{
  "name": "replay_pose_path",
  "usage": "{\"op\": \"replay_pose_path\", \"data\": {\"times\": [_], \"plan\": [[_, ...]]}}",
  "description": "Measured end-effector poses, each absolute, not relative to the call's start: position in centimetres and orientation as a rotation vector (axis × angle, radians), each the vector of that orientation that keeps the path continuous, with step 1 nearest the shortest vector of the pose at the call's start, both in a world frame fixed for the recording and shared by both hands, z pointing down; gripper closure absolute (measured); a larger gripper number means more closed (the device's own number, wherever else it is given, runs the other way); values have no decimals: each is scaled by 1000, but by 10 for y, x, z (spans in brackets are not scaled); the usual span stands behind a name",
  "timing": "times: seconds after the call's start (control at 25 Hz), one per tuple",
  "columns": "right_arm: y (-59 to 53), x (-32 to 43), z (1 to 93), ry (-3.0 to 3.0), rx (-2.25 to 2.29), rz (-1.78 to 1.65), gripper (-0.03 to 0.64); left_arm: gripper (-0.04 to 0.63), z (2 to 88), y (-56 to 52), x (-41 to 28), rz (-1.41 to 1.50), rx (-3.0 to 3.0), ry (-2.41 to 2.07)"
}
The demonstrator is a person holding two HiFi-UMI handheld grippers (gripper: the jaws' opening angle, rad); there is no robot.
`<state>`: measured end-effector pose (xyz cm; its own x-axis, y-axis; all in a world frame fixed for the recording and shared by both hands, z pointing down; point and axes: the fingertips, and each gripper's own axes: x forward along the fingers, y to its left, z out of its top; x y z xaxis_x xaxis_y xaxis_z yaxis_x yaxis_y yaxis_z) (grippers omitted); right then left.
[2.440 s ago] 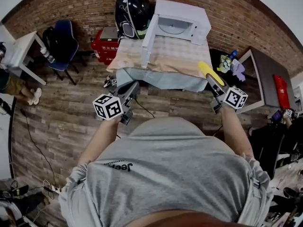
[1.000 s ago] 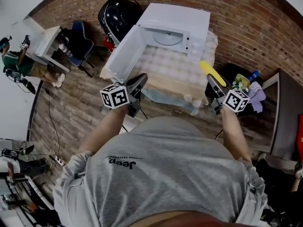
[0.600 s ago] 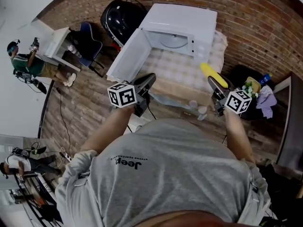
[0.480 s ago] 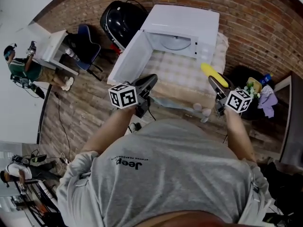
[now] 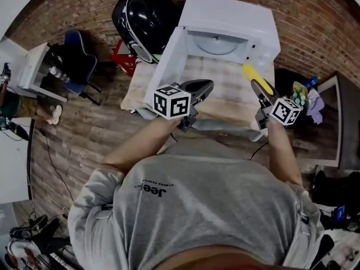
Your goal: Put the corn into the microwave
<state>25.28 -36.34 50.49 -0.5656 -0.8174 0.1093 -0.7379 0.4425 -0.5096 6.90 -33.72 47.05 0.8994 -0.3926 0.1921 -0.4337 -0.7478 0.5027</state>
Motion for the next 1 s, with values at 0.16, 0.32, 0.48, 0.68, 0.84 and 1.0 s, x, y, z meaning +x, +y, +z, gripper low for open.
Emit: {"op": "replay_pose_path", "data": {"times": [0.16,0.32,0.48,0.68,0.84,1.0], "plan": [[-364,223,516,2703,-1351,-795,370,572,481,-341,70,95,2503,-603],[-395,215,528,2744,-1383,-811,370,571,491,-358,76,82,2511,-655],[-420,199,538,2747,-1436,-798,370,572,511,-360,79,146,2500,-648],[-453,188,554,2744,-1532,-779,370,572,524,-369,82,146,2503,-652],[-483,181,571,2752,-1642,-743,370,572,533,-390,75,80,2486,-701],[-510,176,585,2735,-1735,-706,370,572,555,-411,72,57,2475,-760]]}}
